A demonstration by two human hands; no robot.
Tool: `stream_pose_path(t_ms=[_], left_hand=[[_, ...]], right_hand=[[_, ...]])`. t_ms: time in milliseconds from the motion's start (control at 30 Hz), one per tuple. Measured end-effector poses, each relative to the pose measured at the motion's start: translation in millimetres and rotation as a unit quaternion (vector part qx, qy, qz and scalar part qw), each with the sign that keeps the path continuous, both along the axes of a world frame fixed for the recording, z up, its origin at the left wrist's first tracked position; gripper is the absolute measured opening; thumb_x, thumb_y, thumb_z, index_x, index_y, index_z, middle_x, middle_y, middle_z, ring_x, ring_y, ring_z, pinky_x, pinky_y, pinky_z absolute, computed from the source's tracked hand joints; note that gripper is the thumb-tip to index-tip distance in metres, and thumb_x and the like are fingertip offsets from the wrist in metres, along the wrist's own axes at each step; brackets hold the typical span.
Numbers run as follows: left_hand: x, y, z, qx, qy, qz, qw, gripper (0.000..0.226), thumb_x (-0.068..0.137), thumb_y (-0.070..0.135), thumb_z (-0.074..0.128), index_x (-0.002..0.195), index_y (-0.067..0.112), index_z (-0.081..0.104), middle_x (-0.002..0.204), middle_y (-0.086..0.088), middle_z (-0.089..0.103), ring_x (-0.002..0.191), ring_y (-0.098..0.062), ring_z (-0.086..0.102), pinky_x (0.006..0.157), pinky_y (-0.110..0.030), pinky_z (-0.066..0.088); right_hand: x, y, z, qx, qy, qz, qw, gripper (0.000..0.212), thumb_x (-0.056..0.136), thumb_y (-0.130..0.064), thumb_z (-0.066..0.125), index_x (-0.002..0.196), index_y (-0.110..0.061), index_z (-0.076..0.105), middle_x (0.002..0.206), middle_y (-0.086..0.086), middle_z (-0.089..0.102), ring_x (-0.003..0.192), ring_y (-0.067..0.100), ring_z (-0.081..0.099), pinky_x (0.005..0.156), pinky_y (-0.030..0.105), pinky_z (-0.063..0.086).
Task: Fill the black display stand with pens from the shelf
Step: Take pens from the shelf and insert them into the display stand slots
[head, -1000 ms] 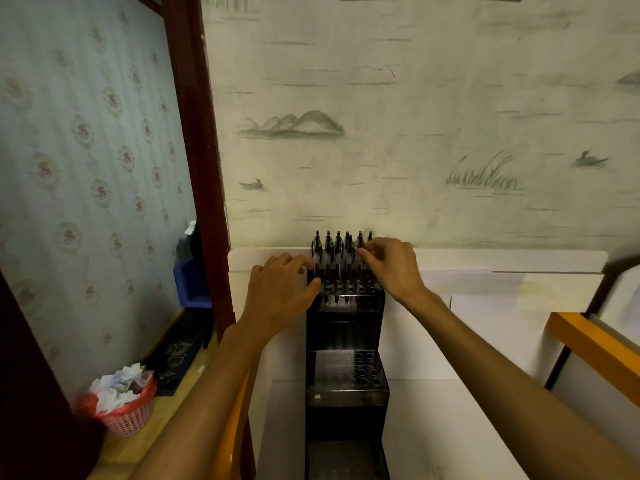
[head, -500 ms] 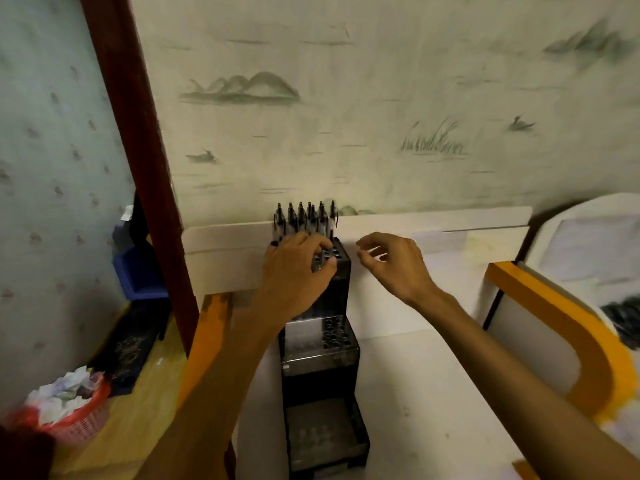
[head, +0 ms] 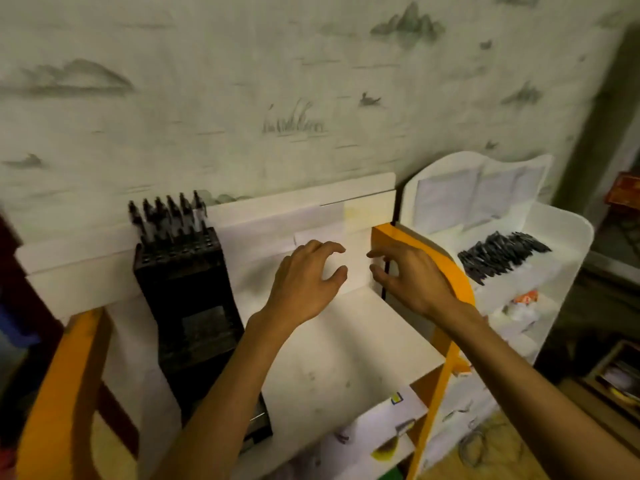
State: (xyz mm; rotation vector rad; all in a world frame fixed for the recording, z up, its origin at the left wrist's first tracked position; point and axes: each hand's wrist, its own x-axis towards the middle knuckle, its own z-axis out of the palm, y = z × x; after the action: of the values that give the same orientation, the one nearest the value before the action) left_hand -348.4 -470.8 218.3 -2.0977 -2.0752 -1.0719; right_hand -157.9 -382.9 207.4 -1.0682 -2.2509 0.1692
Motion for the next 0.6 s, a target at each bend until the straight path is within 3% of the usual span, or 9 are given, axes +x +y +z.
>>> stream_pose_path(t_ms=[100,200,300,600], left_hand=[[62,23,-10,0.004,0.005,-0.012,1.000,0.034,0.096,0.042,0.058,0.128,0.033,0.058,0.129,0.005,0.059,0.114,-0.016,0.057,0.096,-0.038,0.050],[133,48,-18,0.009,0.005,-0.027,1.000,0.032,0.095,0.040,0.061,0.126,0.032,0.058,0.127,0.006,0.060,0.112,-0.016,0.057,0.093,-0.034,0.049],[215,76,-26,0.002,0.019,-0.050,0.999,0.031,0.095,0.042,0.059,0.124,0.033,0.057,0.129,0.006,0.059,0.114,-0.016,0.056,0.097,-0.039,0.050],[329,144,-50,-0.039,0.037,-0.040,0.998,0.036,0.095,0.038,0.058,0.130,0.031,0.056,0.131,0.000,0.059,0.117,-0.020,0.057,0.092,-0.034,0.051]], right_hand=[[65,11,-9,0.000,-0.015,-0.009,1.000,0.028,0.092,-0.030,0.063,0.118,-0.023,0.069,0.117,-0.001,0.069,0.101,0.020,0.063,0.082,0.030,0.048],[132,26,-17,-0.001,-0.046,-0.023,0.999,0.027,0.092,-0.031,0.061,0.118,-0.026,0.069,0.116,-0.002,0.068,0.099,0.021,0.065,0.078,0.036,0.052],[210,49,-30,-0.013,-0.062,-0.040,0.997,0.027,0.092,-0.034,0.062,0.118,-0.028,0.068,0.116,-0.002,0.069,0.099,0.021,0.066,0.076,0.034,0.052],[330,111,-61,-0.057,-0.084,-0.064,0.993,0.030,0.094,-0.035,0.059,0.122,-0.027,0.066,0.125,-0.002,0.065,0.106,0.020,0.064,0.082,0.034,0.052]])
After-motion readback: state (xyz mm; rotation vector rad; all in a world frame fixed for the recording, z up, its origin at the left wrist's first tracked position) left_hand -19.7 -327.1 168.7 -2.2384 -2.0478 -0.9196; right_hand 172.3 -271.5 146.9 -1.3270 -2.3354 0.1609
